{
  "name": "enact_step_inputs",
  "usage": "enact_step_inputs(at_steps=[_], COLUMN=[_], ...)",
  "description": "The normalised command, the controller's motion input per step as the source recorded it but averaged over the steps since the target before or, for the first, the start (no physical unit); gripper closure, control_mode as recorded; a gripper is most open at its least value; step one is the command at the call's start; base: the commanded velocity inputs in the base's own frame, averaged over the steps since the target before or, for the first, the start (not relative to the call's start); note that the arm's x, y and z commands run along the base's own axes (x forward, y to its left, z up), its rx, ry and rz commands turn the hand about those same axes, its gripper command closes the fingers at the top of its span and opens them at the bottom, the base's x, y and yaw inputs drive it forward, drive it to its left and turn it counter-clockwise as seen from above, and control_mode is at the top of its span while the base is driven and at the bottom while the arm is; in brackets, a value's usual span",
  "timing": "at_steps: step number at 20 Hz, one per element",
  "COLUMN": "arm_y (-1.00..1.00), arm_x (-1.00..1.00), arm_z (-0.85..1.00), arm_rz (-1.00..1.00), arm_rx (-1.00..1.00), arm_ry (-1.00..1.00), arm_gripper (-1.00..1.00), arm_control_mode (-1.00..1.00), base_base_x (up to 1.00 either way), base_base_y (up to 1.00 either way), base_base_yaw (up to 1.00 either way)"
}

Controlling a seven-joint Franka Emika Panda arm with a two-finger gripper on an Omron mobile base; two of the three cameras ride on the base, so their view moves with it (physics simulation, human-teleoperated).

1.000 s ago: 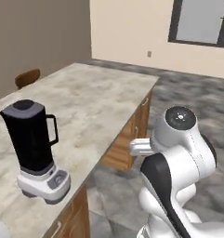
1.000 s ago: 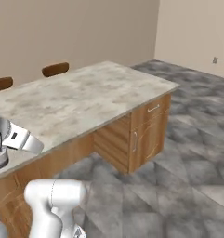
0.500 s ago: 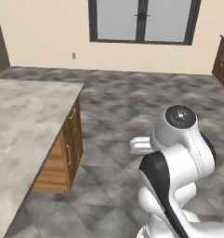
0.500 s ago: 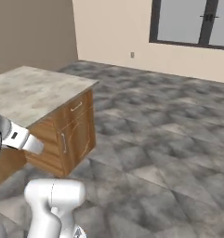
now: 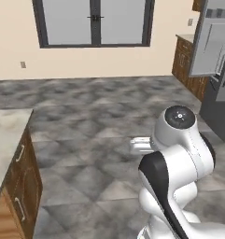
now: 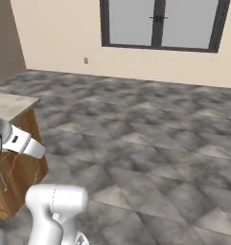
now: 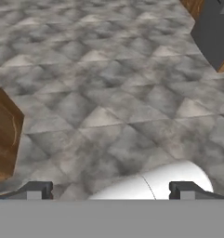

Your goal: Pick the peach and apple from the fridge and place them on the plate next to the blender to make a fruit smoothie.

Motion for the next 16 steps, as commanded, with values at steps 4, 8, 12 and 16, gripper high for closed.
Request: enact_step_inputs(at_steps=[4,8,12,16], arm_y=[0.0,0.0,0.0,0.0], arm_x=[0.0,0.0,0.0,0.0], arm_z=[0.0,0.0,0.0,0.0], arm_rz=[0.0,0.0,0.0,0.0], arm_rx=[0.0,0.0,0.0,0.0], arm_ry=[0.0,0.0,0.0,0.0], arm_gripper=[-1.0,-1.0,-1.0,-1.0], arm_control_mode=[1.0,1.0,1.0,1.0], base_base_x=[1.0,1.0,1.0,1.0], base_base_y=[-0.45,-0.39,-0.22,-0.14], base_base_yaw=[-0.35,-0.28,-0.3,-0.34])
